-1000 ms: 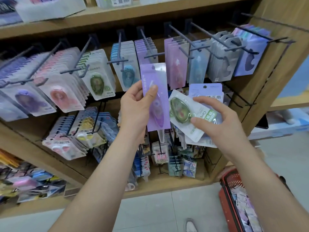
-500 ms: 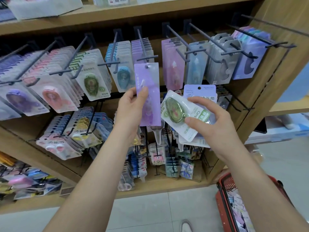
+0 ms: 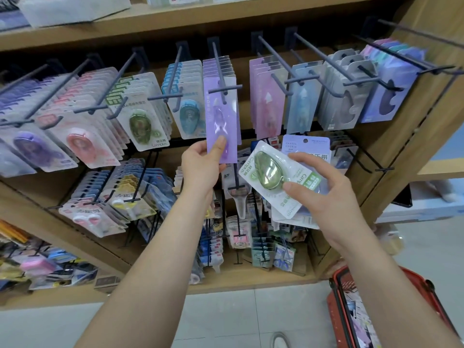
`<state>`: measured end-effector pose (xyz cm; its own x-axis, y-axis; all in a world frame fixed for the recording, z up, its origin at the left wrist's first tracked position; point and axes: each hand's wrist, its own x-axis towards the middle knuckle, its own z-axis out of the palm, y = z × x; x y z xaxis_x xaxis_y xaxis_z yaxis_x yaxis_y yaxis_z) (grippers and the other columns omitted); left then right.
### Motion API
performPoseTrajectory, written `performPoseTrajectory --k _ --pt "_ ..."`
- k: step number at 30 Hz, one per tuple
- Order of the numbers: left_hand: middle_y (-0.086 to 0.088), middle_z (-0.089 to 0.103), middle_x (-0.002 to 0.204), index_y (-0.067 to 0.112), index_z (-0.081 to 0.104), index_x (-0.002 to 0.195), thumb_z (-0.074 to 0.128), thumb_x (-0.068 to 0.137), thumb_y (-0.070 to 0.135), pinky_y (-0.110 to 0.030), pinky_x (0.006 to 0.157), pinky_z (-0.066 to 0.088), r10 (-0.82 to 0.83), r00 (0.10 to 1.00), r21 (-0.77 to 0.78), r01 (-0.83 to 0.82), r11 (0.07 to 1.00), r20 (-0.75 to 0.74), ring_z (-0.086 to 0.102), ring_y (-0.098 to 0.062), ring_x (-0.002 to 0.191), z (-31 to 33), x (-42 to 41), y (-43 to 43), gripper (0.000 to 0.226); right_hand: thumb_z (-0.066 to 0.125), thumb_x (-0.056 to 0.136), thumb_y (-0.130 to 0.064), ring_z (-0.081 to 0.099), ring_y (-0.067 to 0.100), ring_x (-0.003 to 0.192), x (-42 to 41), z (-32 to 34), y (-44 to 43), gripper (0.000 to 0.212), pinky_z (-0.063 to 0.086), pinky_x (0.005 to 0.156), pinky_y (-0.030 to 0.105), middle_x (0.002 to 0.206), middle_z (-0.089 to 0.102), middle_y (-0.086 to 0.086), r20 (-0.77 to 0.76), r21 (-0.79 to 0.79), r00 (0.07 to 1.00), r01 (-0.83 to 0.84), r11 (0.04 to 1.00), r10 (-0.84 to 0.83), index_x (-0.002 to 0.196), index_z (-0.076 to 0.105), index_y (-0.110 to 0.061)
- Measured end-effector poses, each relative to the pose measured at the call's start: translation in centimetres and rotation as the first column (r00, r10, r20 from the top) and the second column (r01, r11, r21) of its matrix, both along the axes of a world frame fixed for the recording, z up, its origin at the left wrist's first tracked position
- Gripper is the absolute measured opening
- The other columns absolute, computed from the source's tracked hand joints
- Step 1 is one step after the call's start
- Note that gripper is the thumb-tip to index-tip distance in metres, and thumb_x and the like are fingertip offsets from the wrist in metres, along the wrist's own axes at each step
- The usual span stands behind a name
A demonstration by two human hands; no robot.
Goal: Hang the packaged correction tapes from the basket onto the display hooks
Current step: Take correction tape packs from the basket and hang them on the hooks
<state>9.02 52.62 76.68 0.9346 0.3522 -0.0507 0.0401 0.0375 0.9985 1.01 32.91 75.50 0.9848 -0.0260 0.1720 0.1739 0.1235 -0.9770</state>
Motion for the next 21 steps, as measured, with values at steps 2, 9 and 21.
performPoseTrajectory --k 2,9,21 --pt "0.005 0.069 0.092 0.016 0.063 0.105 0.067 0.093 0.035 -0.022 0.069 0.057 -0.005 0.999 0.015 0.005 1.000 -0.050 0.069 -0.013 0.081 -0.3 0.4 0.0 0.023 0.074 0.083 -0.002 0.071 0.014 0.099 0.1 -0.1 -0.1 0.041 0.061 0.072 0.031 0.107 0.070 -0.019 -0.006 0.007 1.000 -0.001 1.000 0.001 0.106 0.071 -0.036" --pt "0.007 0.064 0.114 0.025 0.050 0.133 0.066 0.086 0.051 -0.037 0.088 0.057 -0.188 0.976 0.152 0.203 0.967 -0.106 0.064 -0.010 0.104 -1.0 -5.2 0.2 0.056 0.074 0.079 -0.003 0.068 -0.001 0.094 0.1 0.4 -1.0 0.042 0.056 0.072 0.021 0.104 0.069 -0.026 0.003 -0.027 0.993 -0.121 0.992 0.122 0.113 0.069 -0.028" --pt "-0.005 0.075 0.088 0.016 0.061 0.108 0.063 0.092 0.011 -0.024 0.054 0.057 -0.178 0.984 -0.402 0.157 0.902 -0.015 0.072 -0.017 0.068 -0.4 -7.3 -0.6 0.017 0.071 0.080 -0.033 0.056 -0.019 0.108 0.2 -0.5 -0.4 0.039 0.049 0.088 0.009 0.114 0.066 -0.030 -0.027 0.030 0.996 -0.086 0.996 0.086 0.119 0.066 -0.033"
